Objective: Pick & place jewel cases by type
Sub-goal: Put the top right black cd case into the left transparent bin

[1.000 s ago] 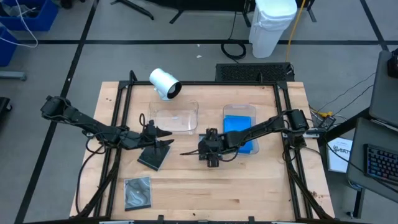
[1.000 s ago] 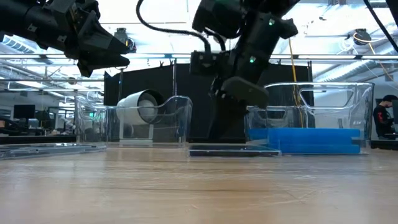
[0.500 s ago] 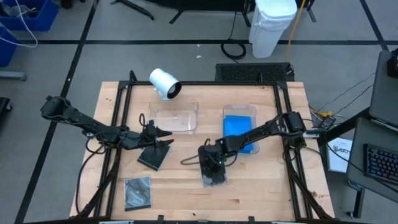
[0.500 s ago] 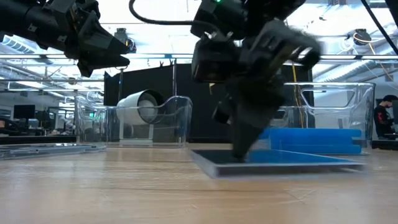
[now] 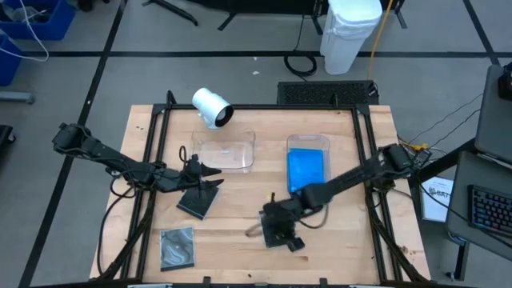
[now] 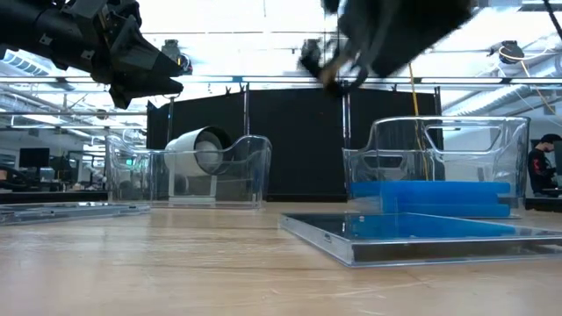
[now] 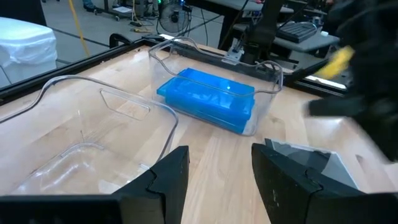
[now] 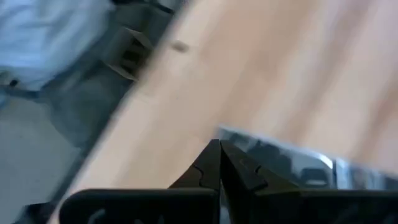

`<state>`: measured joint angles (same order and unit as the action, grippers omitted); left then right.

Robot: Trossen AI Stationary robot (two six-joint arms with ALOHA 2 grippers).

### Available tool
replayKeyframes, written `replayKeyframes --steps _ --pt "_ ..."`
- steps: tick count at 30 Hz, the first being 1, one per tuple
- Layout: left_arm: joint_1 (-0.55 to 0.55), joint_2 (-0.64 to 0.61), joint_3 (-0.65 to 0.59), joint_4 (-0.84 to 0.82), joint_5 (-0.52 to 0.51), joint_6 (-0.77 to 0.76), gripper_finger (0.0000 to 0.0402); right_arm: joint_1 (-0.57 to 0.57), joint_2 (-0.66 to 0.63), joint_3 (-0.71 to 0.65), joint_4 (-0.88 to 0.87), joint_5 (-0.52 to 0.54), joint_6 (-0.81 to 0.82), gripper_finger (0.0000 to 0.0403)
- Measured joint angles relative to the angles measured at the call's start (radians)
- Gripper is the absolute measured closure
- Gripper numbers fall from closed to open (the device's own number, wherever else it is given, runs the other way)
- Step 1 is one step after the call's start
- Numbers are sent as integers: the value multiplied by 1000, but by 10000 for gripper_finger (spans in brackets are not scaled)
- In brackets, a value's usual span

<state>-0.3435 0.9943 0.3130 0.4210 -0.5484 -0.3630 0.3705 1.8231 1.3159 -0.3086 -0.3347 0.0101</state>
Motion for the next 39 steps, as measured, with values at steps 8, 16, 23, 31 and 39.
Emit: replayKeyframes --steps 8,16,23,31,39 --pt "0 0 0 0 0 0 222 167 -114 -111 30 450 97 403" --pt "0 0 0 9 0 -43 222 317 -263 -480 368 792 308 403" --pt "10 0 0 10 -9 -24 222 346 -399 -771 707 804 373 403" --pt "41 0 0 -15 -4 -6 222 345 -473 -937 883 808 368 403" --pt "-34 73 9 7 237 68 222 345 -474 -971 944 809 318 403"
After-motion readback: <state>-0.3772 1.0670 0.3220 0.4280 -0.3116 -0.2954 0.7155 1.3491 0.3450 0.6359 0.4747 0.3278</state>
